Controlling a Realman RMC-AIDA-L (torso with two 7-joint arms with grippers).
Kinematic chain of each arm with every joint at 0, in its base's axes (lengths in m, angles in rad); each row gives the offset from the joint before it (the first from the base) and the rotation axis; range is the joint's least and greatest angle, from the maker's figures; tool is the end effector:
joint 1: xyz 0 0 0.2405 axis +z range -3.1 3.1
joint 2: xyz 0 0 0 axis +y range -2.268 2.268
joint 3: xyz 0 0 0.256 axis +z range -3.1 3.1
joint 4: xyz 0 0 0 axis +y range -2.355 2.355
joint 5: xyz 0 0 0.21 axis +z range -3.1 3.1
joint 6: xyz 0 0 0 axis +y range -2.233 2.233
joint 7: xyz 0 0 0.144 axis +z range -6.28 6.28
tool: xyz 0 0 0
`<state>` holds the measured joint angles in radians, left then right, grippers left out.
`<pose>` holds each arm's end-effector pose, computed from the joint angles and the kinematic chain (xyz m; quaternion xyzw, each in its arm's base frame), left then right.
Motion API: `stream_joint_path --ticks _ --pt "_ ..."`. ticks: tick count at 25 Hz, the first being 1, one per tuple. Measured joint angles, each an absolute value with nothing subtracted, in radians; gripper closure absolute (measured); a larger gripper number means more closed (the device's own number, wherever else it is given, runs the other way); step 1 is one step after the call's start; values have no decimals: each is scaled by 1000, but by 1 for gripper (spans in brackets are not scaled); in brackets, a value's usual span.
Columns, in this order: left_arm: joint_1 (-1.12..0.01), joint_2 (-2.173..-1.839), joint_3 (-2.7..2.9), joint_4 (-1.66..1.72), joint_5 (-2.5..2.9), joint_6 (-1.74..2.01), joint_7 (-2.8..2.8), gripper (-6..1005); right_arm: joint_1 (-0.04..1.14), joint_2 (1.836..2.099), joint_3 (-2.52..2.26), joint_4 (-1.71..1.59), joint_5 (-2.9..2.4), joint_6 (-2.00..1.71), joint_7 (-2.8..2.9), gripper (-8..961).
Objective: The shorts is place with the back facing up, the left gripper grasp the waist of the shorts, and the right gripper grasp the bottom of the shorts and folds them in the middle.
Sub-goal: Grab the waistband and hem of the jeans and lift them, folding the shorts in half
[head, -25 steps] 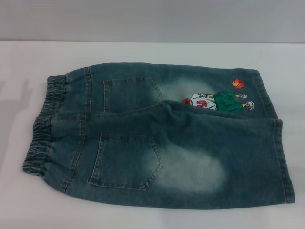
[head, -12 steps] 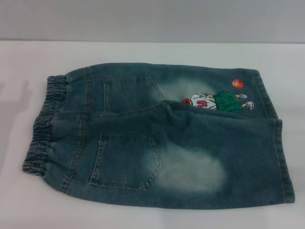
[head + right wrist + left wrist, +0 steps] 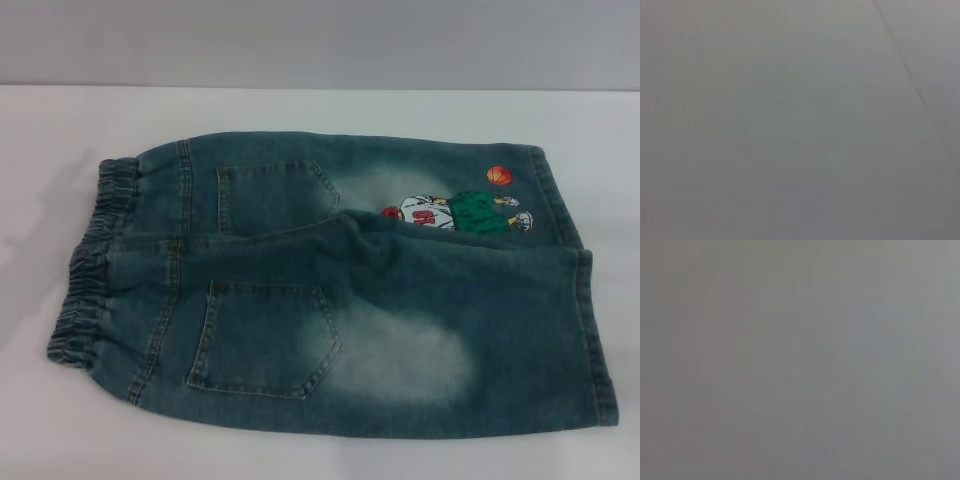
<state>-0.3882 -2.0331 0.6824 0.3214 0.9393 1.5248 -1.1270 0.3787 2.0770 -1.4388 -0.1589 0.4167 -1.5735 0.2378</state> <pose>-0.3080 0.3248 0.0846 -0.6505 -0.2705 -0.5725 0.4193 0.3380 0.3003 0.0954 -0.4667 0.1380 0.4346 0.7578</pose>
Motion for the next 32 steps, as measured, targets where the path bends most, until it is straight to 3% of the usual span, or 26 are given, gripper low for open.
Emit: stream_joint_path --ticks 3,6,7,10,14,32 --pt "-391 -1989 731 398 1029 1524 -1295 285 380 2077 -1439 -159 417 -1573 238 484" --pt "-395 -1968 743 427 1083 1524 -1368 285 382 2077 -1439 -159 417 -1573 238 484" --pt "-405 -1926 757 489 1223 1528 -1496 285 384 2077 -1439 -159 417 -1572 238 484" --pt "-427 -1881 759 531 1398 1554 -1618 285 394 2076 -1439 -157 417 -1572 238 483" --pt "-442 -1843 756 547 1547 1615 -1698 285 411 2074 -1438 -155 417 -1570 238 483" --pt "-299 -1828 696 584 1882 1608 -1779 285 435 2071 -1439 -155 417 -1549 235 484"
